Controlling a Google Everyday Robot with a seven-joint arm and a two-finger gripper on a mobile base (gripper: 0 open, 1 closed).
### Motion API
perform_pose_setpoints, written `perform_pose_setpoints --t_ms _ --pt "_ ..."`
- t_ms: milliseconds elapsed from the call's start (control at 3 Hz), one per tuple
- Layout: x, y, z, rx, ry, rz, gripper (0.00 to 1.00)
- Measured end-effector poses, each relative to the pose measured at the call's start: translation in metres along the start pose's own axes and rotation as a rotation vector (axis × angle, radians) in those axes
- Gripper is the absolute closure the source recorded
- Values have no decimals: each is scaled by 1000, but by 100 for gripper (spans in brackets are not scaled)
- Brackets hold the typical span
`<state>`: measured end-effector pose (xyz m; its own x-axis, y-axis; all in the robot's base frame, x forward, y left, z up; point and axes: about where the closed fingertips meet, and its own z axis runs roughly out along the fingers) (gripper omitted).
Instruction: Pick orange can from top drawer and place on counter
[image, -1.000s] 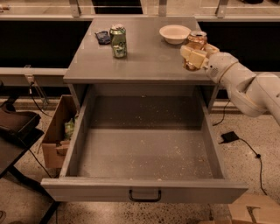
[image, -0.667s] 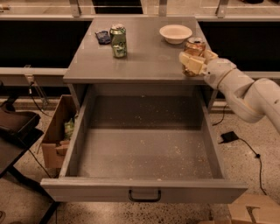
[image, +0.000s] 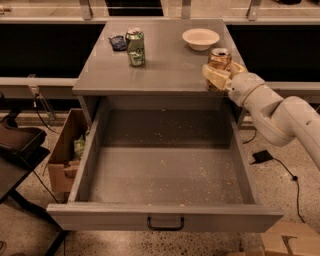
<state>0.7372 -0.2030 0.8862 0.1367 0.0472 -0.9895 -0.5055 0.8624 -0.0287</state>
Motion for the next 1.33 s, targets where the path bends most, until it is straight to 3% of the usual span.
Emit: perform_pose_setpoints --t_ms 667,1000,1333 --pt "-2 -28 21 88 -8 -32 100" --pt "9 -28 25 135 -3 -18 100" --pt "8 -27 27 142 -5 -14 78"
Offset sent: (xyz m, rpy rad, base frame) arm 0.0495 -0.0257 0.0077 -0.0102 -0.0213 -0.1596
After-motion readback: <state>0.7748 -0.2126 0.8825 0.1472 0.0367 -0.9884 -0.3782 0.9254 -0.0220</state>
